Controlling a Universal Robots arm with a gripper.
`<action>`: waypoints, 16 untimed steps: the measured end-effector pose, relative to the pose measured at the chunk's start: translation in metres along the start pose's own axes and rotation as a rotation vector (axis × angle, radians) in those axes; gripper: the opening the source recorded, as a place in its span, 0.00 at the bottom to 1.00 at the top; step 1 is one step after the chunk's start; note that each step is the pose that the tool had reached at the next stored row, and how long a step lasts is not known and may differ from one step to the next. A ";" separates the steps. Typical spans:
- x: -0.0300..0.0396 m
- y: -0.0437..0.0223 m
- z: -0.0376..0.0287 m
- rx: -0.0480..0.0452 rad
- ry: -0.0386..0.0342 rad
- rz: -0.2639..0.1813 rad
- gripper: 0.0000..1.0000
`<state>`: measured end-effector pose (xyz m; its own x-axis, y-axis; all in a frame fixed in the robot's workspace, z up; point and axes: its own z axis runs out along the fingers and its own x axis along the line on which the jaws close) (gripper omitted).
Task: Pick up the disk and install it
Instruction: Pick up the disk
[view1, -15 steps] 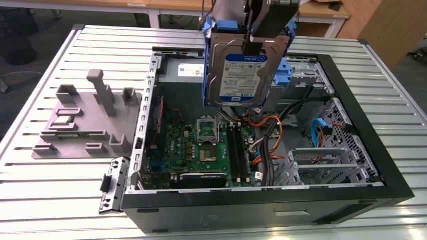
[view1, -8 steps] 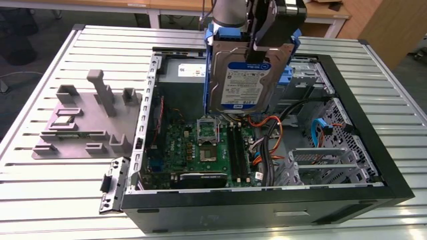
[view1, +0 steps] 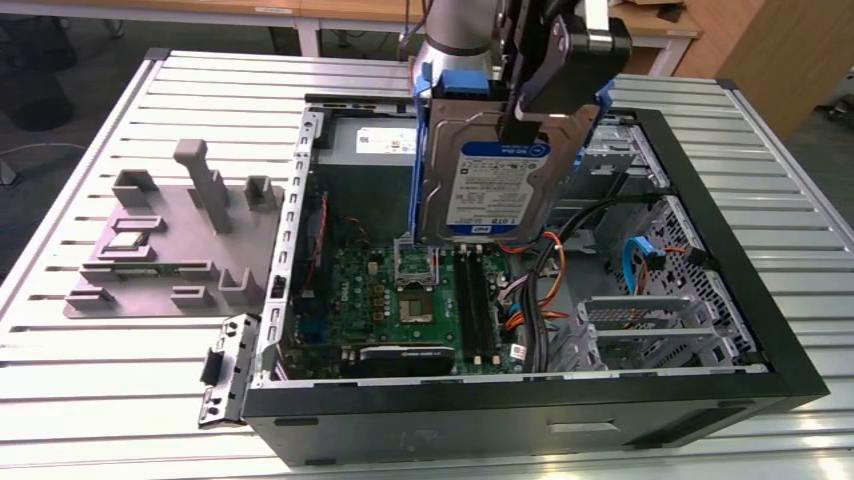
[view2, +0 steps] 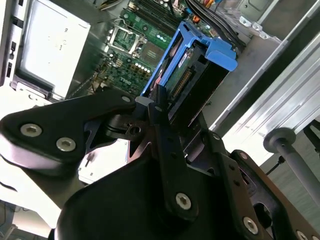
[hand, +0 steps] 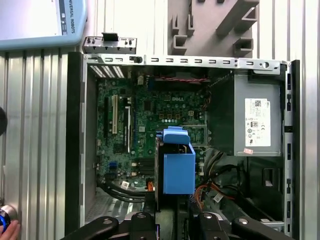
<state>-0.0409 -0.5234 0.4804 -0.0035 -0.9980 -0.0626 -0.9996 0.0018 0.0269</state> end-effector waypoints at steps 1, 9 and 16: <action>0.0016 -0.0004 -0.0001 0.0000 0.0002 0.000 0.35; 0.0157 -0.0034 -0.0010 0.0001 0.0003 0.002 0.35; 0.0295 -0.0050 -0.0017 0.0003 0.0002 0.004 0.35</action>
<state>-0.0359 -0.5530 0.4801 -0.0073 -0.9980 -0.0623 -0.9996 0.0056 0.0269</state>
